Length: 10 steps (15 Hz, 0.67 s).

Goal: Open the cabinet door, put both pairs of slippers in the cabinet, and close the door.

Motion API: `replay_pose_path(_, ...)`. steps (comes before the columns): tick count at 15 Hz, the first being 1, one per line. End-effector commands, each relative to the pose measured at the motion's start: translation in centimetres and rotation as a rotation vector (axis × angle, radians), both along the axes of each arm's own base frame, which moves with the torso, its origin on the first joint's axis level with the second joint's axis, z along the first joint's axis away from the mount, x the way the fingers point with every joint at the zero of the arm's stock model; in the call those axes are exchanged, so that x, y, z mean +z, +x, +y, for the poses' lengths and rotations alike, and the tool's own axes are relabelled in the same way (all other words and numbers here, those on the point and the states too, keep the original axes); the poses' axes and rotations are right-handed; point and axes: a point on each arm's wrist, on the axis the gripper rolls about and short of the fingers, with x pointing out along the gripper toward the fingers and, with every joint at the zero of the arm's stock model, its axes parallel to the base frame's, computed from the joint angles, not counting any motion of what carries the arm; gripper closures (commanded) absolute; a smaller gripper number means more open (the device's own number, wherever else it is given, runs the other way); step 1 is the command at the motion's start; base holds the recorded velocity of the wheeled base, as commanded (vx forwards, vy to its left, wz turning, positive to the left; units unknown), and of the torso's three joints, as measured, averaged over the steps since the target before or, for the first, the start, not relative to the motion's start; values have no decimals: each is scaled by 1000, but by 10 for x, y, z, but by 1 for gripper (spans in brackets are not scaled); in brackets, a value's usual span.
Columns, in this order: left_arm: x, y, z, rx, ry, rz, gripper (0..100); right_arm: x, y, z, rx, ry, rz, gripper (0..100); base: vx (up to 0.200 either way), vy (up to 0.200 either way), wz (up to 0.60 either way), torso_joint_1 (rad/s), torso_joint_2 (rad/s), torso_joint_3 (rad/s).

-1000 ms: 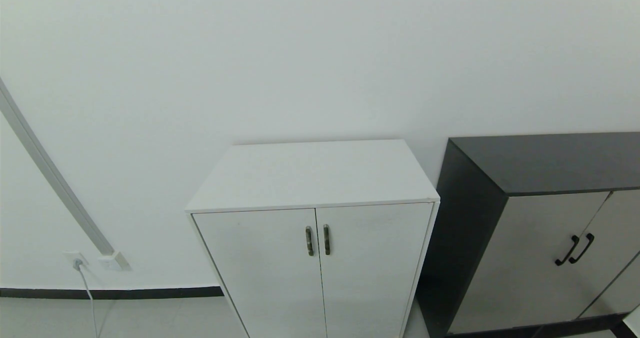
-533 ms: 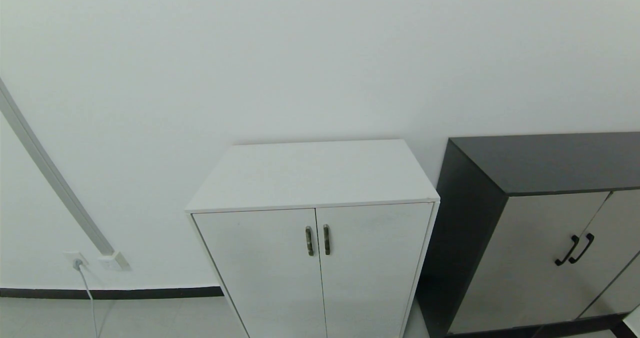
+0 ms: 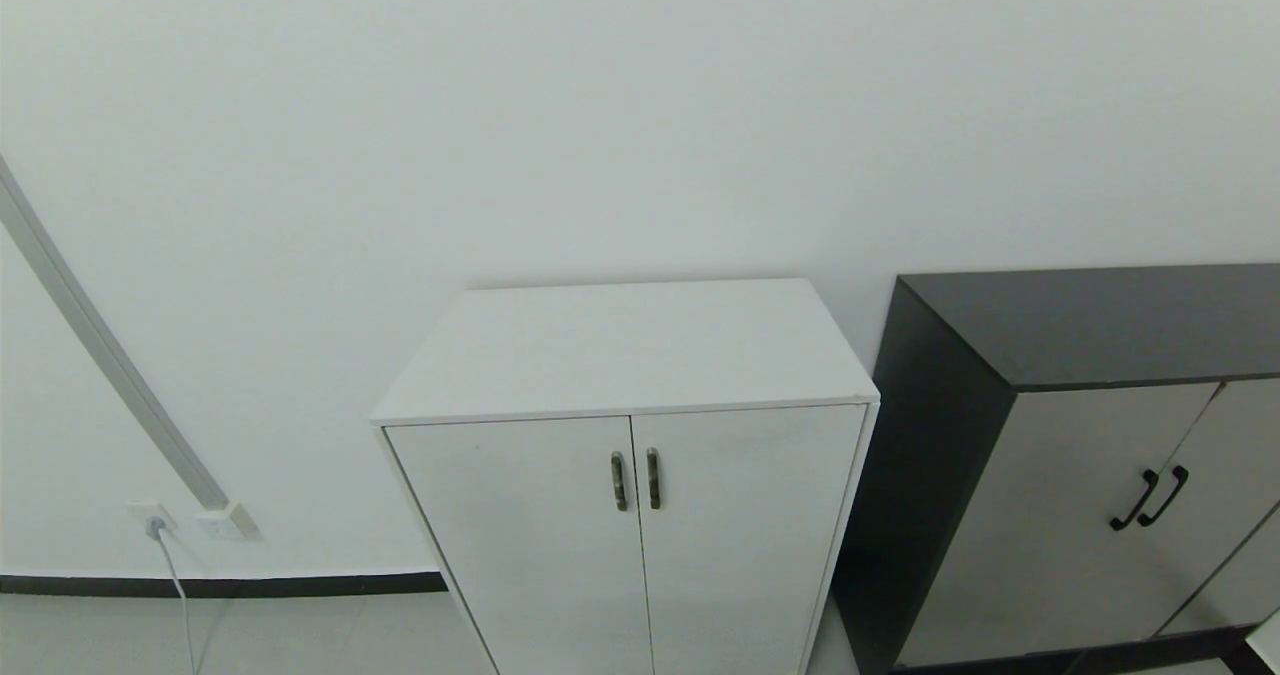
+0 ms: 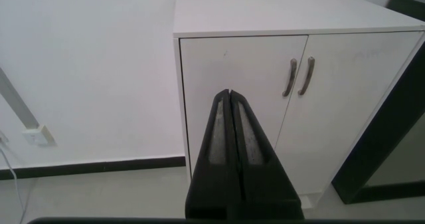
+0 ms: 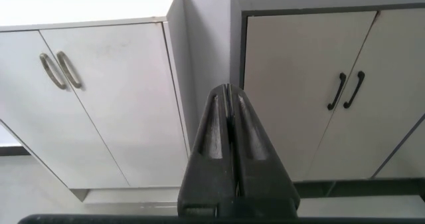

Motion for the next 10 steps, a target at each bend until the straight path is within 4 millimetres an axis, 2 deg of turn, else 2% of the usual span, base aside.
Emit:
replay_pose_path(1,0,0,0,0,-1,1,100,0,0,0,0,-2,0,100,0,0,0,0,0,0)
replay_pose_path(10,0,0,0,0,-1,1,100,0,0,0,0,-7,0,100,0,0,0,0,0,0)
